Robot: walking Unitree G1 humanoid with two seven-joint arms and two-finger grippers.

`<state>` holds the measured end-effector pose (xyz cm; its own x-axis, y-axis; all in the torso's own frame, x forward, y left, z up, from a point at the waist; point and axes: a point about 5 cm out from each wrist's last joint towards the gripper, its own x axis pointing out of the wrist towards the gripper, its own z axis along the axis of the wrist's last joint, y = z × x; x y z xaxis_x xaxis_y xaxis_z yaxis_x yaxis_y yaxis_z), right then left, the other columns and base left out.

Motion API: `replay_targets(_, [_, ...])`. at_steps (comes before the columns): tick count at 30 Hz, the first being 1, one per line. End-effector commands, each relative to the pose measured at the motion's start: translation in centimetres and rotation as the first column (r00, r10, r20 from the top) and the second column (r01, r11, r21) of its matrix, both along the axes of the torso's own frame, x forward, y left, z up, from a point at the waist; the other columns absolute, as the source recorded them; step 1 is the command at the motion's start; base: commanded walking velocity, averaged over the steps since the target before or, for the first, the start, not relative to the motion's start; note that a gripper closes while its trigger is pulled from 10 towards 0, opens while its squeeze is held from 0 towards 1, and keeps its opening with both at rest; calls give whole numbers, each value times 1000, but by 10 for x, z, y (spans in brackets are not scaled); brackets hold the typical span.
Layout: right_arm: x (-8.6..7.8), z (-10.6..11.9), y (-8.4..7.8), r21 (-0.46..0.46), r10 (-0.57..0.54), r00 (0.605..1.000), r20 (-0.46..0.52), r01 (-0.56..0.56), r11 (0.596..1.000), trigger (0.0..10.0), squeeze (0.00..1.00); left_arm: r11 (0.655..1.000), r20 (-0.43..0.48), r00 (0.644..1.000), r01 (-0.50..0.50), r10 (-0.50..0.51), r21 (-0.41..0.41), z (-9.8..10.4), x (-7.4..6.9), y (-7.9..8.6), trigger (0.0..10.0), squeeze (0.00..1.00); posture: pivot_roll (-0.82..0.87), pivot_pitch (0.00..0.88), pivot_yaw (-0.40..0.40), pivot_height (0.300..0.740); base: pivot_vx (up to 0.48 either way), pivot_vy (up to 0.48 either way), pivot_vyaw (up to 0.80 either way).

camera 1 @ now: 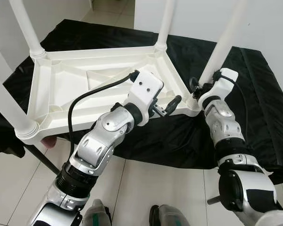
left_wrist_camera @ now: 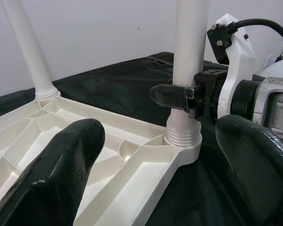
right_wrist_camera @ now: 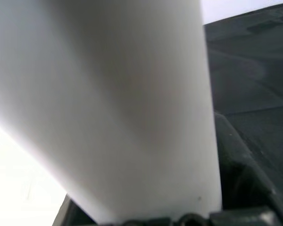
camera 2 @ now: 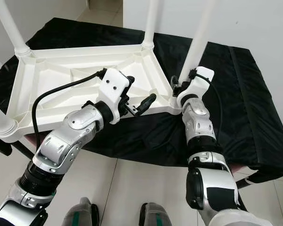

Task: Building children table

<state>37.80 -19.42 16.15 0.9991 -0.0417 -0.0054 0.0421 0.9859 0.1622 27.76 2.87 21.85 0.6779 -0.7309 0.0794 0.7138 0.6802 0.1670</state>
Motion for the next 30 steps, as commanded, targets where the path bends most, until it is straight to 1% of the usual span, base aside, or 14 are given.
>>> replay_targets(1, [-5,-21,-10,126,-63,994,-90,74,989,10000,0,997,-9,997,75,-74,17,-2,-6,-4,10000,0,-18,35,-6,740,0,0,0])
replay_targets(3, [-6,-21,-10,122,-65,994,-86,76,990,10000,0,997,-10,997,78,-78,16,-2,-6,-4,10000,0,-20,33,-6,740,0,0,0])
replay_targets(6, [-6,-23,-12,153,-79,992,-99,94,984,10000,0,997,-11,997,79,-79,14,-2,-6,-5,10000,0,-22,32,-6,740,0,0,0])
replay_targets(10, [-7,-24,-13,125,-82,992,-100,94,988,10000,0,997,-11,997,81,-80,13,-1,-6,-5,10000,0,-22,32,-6,740,0,0,0])
replay_targets(13, [-7,-25,-11,93,-70,992,-101,80,992,10000,0,996,-13,996,83,-83,10,-1,-7,-5,10000,0,-23,31,-5,740,0,0,0])
replay_targets(17, [-6,-22,-4,20,-70,994,-86,72,997,10000,0,997,-17,996,82,-82,8,-1,-7,-6,10000,0,-23,36,-6,740,0,0,0])
replay_targets(18, [-6,-22,-4,20,-70,994,-86,72,997,10000,0,997,-17,996,82,-82,8,-1,-7,-6,10000,0,-23,36,-6,740,0,0,0])
replay_targets(21, [-6,-21,1,10,-111,990,-84,112,994,10000,0,997,-19,997,80,-80,7,-1,-7,-5,10000,0,-24,45,-6,740,0,0,0])
replay_targets(22, [-6,-21,6,2,-165,983,-82,165,986,10000,0,997,-21,997,77,-77,6,-2,-6,-4,10000,0,-24,47,-6,740,0,0,0])
replay_targets(24, [-6,-23,11,-6,-209,974,-88,209,978,10000,0,997,-23,997,75,-75,5,-2,-6,-4,10000,0,-25,48,-7,740,0,0,0])
replay_targets(25, [-6,-23,11,-6,-209,974,-88,209,978,10000,0,997,-23,997,75,-75,5,-2,-6,-4,10000,0,-25,48,-7,740,0,0,0])
replay_targets(28, [-5,-25,19,1,-249,963,-108,250,968,10000,0,997,-22,997,72,-72,3,-1,-6,-4,10000,0,-21,49,-9,740,0,0,0])
replay_targets(29, [-4,-25,26,-18,-288,952,-106,288,958,10000,0,998,-22,997,69,-69,0,-1,-6,-4,10000,0,-18,49,-12,740,0,0,0])
replay_targets(30, [-4,-26,29,-24,-310,945,-107,310,951,10000,0,998,-22,997,68,-68,-1,-1,-6,-4,10000,0,-15,50,-14,740,0,0,0])
